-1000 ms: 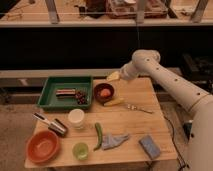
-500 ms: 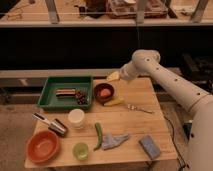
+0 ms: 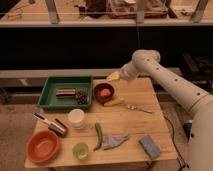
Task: Place banana in paper cup
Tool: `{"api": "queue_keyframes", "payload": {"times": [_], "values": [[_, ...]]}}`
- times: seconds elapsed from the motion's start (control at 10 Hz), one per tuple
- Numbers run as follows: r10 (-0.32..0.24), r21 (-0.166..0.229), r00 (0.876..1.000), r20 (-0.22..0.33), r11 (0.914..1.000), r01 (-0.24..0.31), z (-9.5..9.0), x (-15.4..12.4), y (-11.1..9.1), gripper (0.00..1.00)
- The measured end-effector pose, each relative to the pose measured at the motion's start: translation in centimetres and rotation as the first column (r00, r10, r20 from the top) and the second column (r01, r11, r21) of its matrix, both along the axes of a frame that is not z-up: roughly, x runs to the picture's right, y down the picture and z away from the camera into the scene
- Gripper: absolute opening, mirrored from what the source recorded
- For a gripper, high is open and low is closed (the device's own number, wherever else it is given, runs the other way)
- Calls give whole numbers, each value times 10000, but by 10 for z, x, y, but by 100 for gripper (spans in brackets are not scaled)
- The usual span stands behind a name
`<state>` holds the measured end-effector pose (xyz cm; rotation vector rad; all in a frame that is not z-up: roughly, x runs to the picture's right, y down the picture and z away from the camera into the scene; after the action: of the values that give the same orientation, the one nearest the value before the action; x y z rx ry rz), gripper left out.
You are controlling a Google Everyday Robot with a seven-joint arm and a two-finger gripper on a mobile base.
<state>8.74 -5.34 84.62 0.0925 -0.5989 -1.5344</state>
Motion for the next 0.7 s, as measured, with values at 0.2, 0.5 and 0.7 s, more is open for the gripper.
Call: {"api": "queue_keyframes", "payload": {"times": [0.2,0.5,0.7], "values": [[-915,138,9953,330,9957,911,3,7,7,80],[-2978,606,9517,745,9540,2937,4,12,12,80],[-3337,706,9393,795,9418,3286,4,15,14,80]]}}
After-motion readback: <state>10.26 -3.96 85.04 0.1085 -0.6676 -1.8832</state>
